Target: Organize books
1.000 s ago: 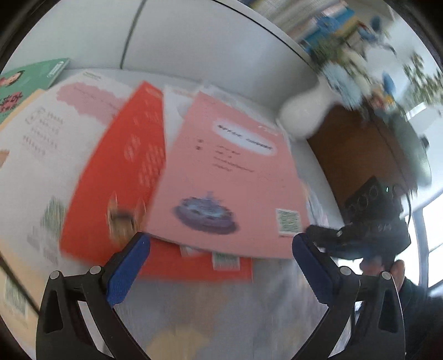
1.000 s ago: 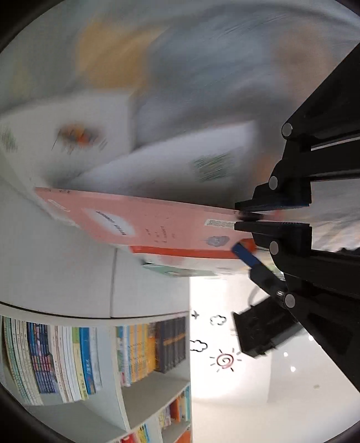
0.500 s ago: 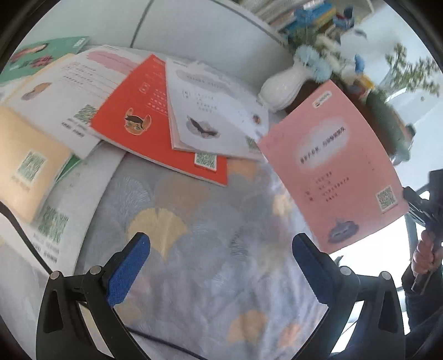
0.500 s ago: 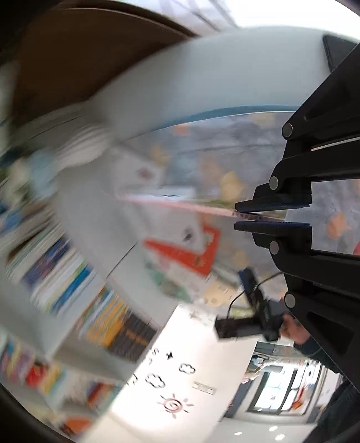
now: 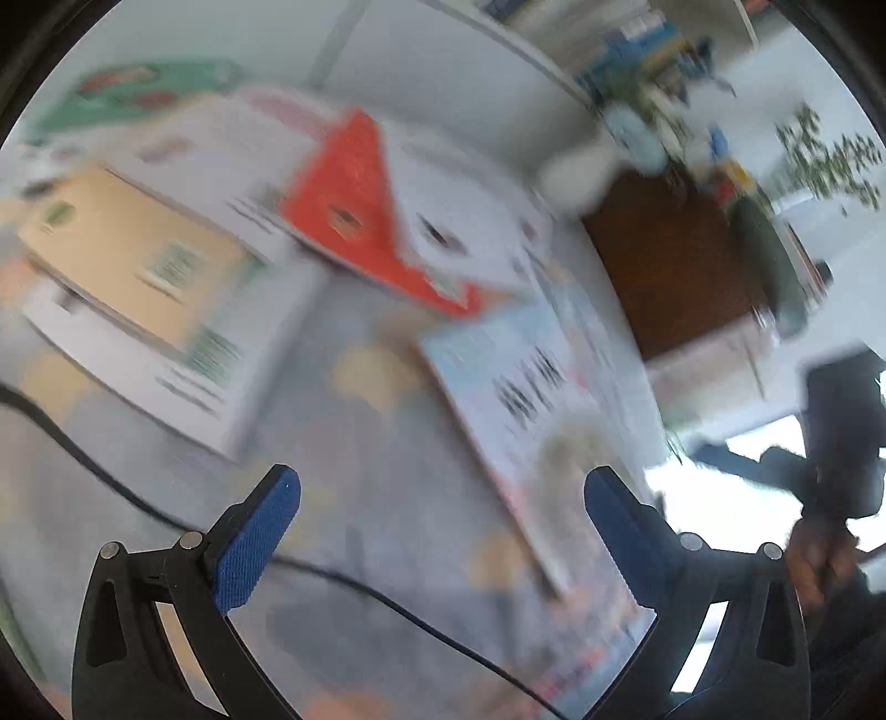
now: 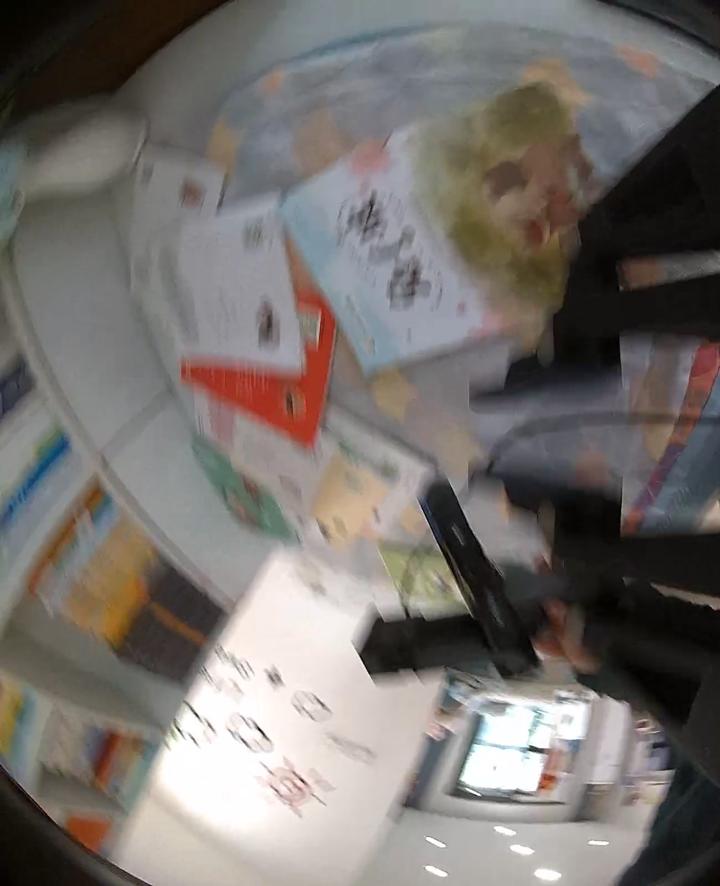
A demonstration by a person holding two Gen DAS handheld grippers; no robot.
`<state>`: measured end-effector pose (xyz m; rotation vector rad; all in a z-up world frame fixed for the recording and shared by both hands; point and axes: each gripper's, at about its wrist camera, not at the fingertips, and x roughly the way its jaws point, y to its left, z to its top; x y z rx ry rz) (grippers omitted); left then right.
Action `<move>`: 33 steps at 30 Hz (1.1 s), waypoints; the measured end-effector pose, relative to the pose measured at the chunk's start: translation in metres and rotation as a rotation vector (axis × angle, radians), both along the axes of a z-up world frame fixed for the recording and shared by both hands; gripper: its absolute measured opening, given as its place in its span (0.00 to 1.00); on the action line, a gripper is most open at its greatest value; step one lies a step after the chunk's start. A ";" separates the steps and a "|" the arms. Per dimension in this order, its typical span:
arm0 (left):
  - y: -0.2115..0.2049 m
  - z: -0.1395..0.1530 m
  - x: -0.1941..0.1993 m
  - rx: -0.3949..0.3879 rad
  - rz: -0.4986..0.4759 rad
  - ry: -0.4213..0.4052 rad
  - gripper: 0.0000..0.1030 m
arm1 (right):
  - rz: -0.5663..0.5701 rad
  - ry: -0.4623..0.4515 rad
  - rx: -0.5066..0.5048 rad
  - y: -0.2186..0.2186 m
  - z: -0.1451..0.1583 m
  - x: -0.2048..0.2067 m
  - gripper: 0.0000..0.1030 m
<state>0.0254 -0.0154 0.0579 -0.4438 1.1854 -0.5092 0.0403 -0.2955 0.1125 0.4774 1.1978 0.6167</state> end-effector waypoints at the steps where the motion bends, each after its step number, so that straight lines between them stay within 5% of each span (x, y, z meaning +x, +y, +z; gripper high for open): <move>1: -0.015 0.003 -0.005 -0.008 -0.036 -0.019 1.00 | -0.026 0.027 0.015 -0.009 -0.007 0.008 0.79; 5: -0.058 0.006 -0.015 -0.027 -0.054 -0.098 1.00 | 0.049 0.137 0.104 -0.046 -0.030 0.037 0.79; 7: -0.073 -0.008 -0.012 -0.049 -0.032 -0.048 1.00 | 0.130 0.193 0.161 -0.056 -0.044 0.050 0.80; 9: -0.085 -0.025 -0.011 -0.043 0.001 0.009 1.00 | 0.153 0.221 0.074 -0.069 -0.061 0.065 0.81; 12: -0.092 -0.037 -0.018 0.010 0.052 0.051 1.00 | 0.179 0.310 0.117 -0.085 -0.090 0.083 0.81; 16: -0.103 -0.049 -0.024 -0.060 0.093 0.119 1.00 | 0.249 0.350 0.095 -0.091 -0.111 0.094 0.81; 21: -0.117 -0.049 -0.027 0.009 0.085 0.107 1.00 | 0.301 0.419 0.105 -0.100 -0.132 0.096 0.81; 24: -0.102 -0.053 -0.027 -0.094 0.201 0.149 1.00 | 0.300 0.433 0.137 -0.104 -0.135 0.099 0.81; 27: -0.089 -0.058 -0.031 -0.187 0.301 0.177 1.00 | 0.271 0.446 0.173 -0.106 -0.136 0.097 0.95; 33: -0.100 -0.072 -0.026 -0.383 0.299 0.233 0.99 | 0.330 0.430 0.163 -0.089 -0.131 0.096 1.00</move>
